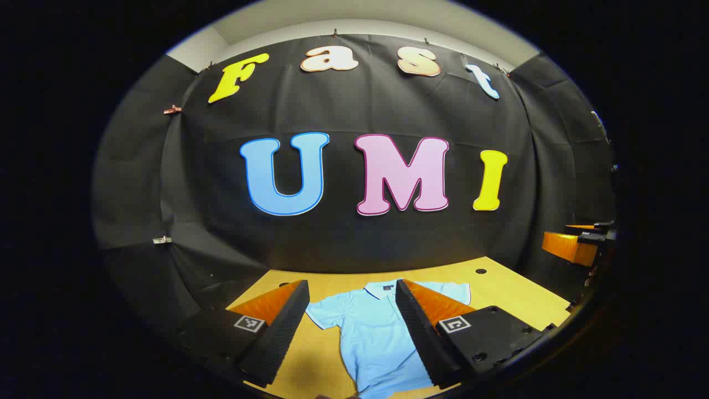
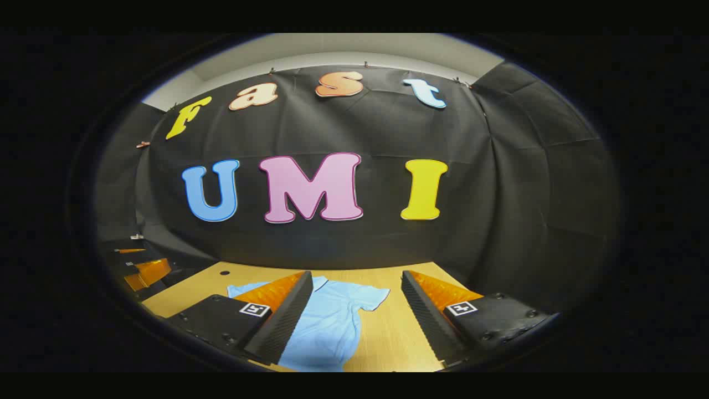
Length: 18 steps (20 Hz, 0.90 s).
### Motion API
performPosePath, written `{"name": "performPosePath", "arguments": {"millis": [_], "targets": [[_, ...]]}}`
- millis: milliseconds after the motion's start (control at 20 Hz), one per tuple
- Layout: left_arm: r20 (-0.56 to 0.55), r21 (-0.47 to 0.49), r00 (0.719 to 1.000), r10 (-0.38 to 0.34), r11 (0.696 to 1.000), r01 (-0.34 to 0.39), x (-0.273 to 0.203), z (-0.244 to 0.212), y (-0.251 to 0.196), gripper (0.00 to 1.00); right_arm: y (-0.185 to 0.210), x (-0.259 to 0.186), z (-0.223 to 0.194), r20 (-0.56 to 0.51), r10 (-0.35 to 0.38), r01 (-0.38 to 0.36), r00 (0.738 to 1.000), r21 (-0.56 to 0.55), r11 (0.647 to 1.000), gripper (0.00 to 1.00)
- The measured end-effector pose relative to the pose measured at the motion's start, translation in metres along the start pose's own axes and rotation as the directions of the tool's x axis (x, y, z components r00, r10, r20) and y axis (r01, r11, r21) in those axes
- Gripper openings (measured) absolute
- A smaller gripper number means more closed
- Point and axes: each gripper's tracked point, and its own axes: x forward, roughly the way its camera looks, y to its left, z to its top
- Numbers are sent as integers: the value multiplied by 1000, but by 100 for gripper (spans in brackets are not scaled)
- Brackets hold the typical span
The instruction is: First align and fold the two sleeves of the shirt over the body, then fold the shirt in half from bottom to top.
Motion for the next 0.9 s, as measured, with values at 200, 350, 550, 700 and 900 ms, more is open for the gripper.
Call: {"name": "performPosePath", "arguments": {"millis": [200,350,550,700,900], "targets": [[8,-7,1000,11,1000,-11,5,0,-1,98,1,8,-2,8,7,-7,1000,7,1000,99],[-13,-5,1000,18,1000,-18,8,-9,-2,98,-1,14,-6,-6,13,-13,1000,7,1000,99],[-6,-9,999,52,999,-52,7,-5,5,98,-2,25,-13,-32,13,-12,999,30,999,99],[-6,-14,998,58,998,-58,11,-6,5,98,-1,28,-17,-46,23,-22,999,24,999,99],[-16,-15,997,72,997,-72,15,-6,6,98,-15,45,-26,-80,-15,14,997,-19,1000,99]]}}
